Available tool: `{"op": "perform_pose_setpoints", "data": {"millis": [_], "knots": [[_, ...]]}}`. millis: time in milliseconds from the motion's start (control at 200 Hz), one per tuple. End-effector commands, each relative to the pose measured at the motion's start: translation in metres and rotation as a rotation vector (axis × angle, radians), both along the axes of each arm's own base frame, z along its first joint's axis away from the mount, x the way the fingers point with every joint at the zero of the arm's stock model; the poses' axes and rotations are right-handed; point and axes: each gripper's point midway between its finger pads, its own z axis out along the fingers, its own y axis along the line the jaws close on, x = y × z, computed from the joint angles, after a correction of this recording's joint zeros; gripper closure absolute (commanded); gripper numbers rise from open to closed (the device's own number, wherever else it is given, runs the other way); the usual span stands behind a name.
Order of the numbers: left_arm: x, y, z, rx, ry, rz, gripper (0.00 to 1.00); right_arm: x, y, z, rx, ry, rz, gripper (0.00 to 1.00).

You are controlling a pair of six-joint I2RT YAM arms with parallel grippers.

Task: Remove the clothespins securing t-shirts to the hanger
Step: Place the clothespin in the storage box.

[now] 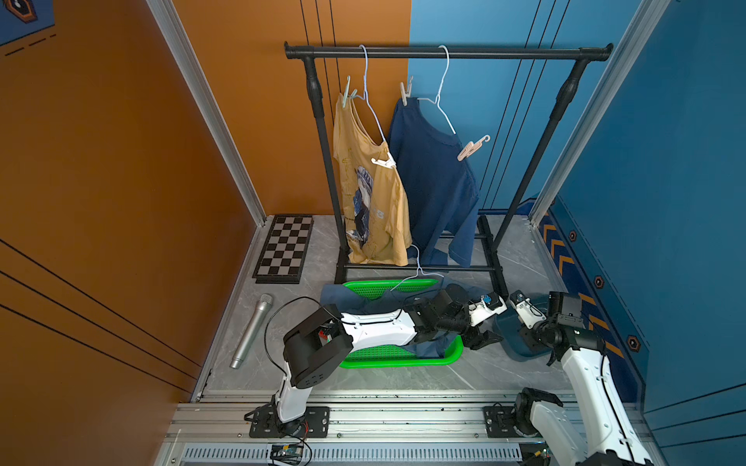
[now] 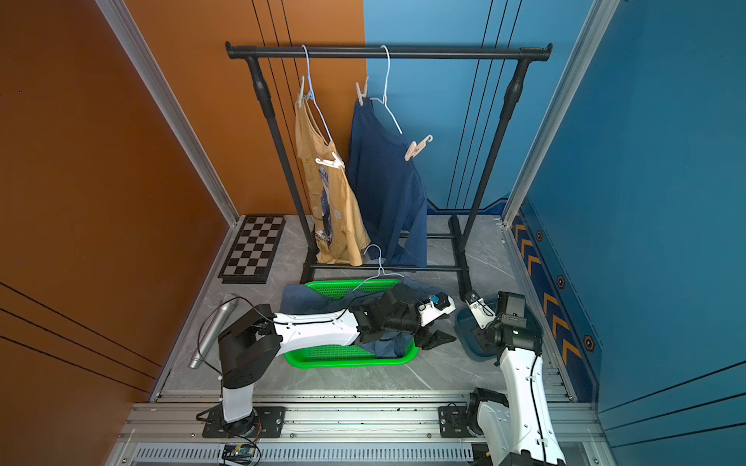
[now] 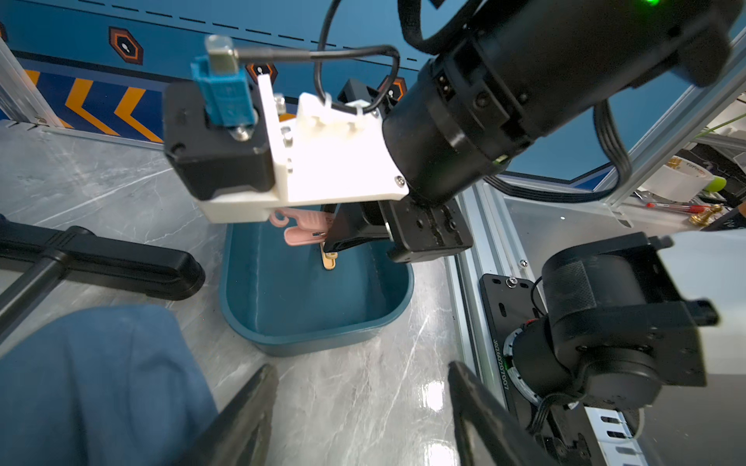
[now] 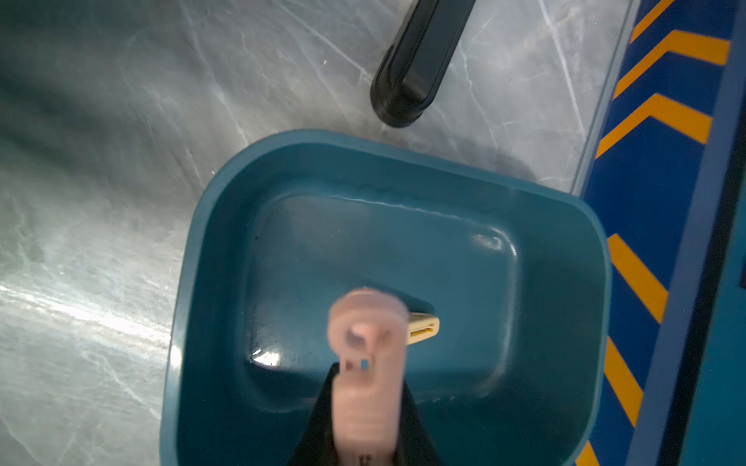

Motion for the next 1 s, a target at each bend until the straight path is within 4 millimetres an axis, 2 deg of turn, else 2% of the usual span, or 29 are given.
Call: {"op": "perform_pose_setpoints", "data": {"millis": [0,415,746,991], "knots": [[-0.003,-0.008,0.004,-0.019,0.004,-0.015,0.31,-0.013,-0.003,-0.016,-0.009,0.093,0.019,0.86],[0.009,-0.008,-0.012,0.006,0.05,0.025,0.31,-0.01,0.012,-0.039,0.098,0.204,0.089,0.87],[0.011,-0.01,-0.02,0.015,0.076,0.031,0.31,-0.009,0.011,-0.056,0.121,0.264,0.088,0.85],[0.013,-0.011,-0.022,0.017,0.092,0.033,0.31,-0.008,0.01,-0.061,0.111,0.265,0.084,0.8]]}}
